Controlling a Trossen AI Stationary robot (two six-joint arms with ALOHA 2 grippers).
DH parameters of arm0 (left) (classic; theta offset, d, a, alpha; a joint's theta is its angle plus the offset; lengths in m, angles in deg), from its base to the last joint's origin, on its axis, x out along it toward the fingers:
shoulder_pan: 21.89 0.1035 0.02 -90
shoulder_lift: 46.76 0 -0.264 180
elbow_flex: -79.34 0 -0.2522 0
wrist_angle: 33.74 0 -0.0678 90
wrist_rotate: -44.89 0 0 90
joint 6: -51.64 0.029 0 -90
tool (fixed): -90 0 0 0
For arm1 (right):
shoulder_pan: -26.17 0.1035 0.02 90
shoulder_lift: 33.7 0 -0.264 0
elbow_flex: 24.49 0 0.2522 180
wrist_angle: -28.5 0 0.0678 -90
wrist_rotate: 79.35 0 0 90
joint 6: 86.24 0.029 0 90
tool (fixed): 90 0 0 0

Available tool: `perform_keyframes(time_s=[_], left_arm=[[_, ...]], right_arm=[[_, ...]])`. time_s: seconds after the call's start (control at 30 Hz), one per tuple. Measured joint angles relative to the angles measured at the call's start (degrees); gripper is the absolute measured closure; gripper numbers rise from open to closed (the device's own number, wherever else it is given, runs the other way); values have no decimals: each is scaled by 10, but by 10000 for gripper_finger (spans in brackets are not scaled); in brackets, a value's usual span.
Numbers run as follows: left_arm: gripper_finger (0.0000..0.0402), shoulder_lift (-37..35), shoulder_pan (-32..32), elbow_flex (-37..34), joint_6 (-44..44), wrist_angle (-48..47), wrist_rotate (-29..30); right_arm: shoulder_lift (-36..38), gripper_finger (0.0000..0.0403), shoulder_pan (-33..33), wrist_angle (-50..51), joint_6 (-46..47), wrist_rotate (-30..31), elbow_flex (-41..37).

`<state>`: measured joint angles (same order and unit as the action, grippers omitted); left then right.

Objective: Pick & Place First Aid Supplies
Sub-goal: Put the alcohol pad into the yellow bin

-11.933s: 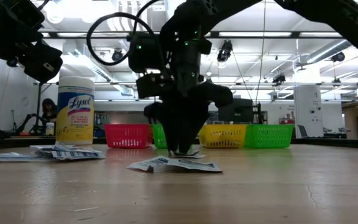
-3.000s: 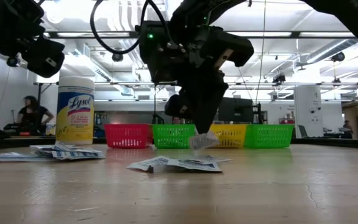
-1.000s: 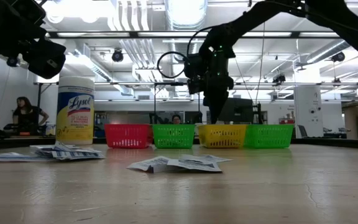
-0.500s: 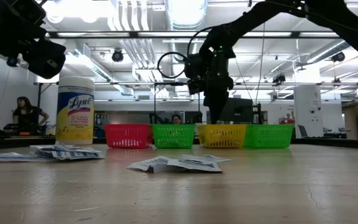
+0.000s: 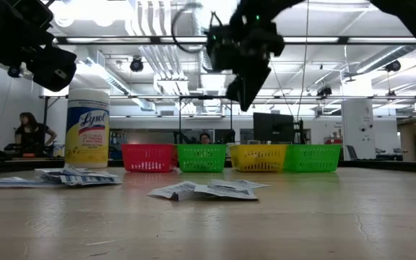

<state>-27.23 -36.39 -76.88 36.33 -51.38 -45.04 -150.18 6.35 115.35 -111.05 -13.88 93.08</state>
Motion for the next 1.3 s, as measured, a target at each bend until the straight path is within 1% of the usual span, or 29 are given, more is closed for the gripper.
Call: perform_keyframes(time_s=[0.2, 0.37, 0.47, 0.6, 0.83, 0.87, 0.93, 1.03, 1.3], left_arm=[[229, 8, 0, 0, 1, 0, 0], [229, 17, 0, 0, 2, 0, 0], [229, 20, 0, 0, 2, 0, 0], [229, 21, 0, 0, 2, 0, 0], [229, 21, 0, 0, 1, 0, 0], [229, 21, 0, 0, 2, 0, 0], [229, 21, 0, 0, 2, 0, 0], [229, 21, 0, 0, 2, 0, 0], [229, 21, 0, 0, 1, 0, 0]], right_arm=[[1, 317, 100, -7, -37, 0, 0], [-2, 320, 151, -48, -7, 10, -2], [-2, 313, 164, -72, 23, 30, -2], [-4, 298, 171, -86, 41, 37, -7], [-31, 260, 191, -93, 20, 38, -30], [-37, 256, 195, -94, 14, 42, -32], [-49, 250, 203, -101, 4, 69, -32], [-65, 247, 208, -119, 3, 110, -32], [-80, 251, 224, -137, -3, 117, -35]])
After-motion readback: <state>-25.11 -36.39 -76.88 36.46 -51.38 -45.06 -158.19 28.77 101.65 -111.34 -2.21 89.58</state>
